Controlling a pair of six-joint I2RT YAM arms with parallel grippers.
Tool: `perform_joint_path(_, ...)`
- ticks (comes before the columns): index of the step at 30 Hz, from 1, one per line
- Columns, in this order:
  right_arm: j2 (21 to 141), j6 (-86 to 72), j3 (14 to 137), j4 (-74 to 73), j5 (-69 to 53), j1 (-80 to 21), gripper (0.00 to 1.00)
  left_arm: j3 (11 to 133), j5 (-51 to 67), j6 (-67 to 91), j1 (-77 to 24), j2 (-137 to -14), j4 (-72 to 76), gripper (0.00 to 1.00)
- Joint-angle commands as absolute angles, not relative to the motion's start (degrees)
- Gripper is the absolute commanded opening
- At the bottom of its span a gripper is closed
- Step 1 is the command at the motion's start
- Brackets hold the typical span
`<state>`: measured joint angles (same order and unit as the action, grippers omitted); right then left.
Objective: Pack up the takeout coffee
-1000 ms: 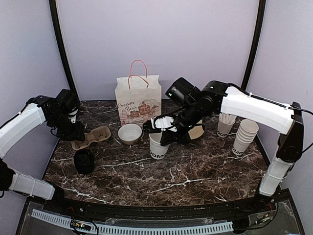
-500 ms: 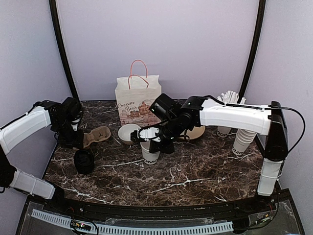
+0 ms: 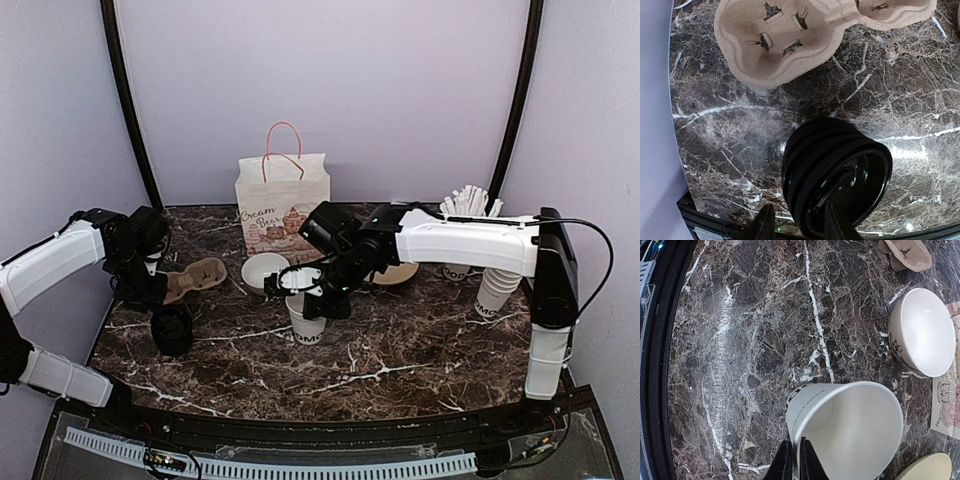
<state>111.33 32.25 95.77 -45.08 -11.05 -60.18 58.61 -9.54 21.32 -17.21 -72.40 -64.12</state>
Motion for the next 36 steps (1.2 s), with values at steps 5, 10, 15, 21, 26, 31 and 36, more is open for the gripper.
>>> perform_joint_path(5, 110.13, 32.07, 97.48, -45.97, -12.55, -60.73, 0.23, 57.01, -9.99, 21.59, -17.57, -70.85, -65.47, 0.33)
perform_joint_path(10, 106.31, 31.79, 97.98, -48.37, -13.61, -60.64, 0.25, 57.92, -10.88, 21.88, -18.09, -72.56, -66.11, 0.28)
perform_joint_path(15, 102.94, 31.3, 97.44, -49.18, -13.41, -60.51, 0.25, 59.83, -12.08, 21.34, -18.19, -74.59, -67.49, 0.2)
perform_joint_path(21, 100.85, 30.86, 96.81, -48.4, -13.03, -59.41, 0.25, 60.08, -11.56, 21.27, -18.42, -75.62, -67.42, 0.18)
perform_joint_path(26, 100.21, 30.67, 96.2, -48.32, -13.45, -58.64, 0.25, 60.51, -11.61, 21.25, -18.54, -75.8, -67.63, 0.12)
perform_joint_path(31, 99.31, 30.35, 96.59, -48.8, -13.8, -57.54, 0.24, 63.1, -11.71, 21.72, -18.86, -75.12, -69.8, 0.07)
perform_joint_path(36, 98.43, 29.48, 98.33, -50.76, -17.69, -55.8, 0.25, 70.03, -10.49, 21.08, -18.9, -72.98, -72.63, 0.05)
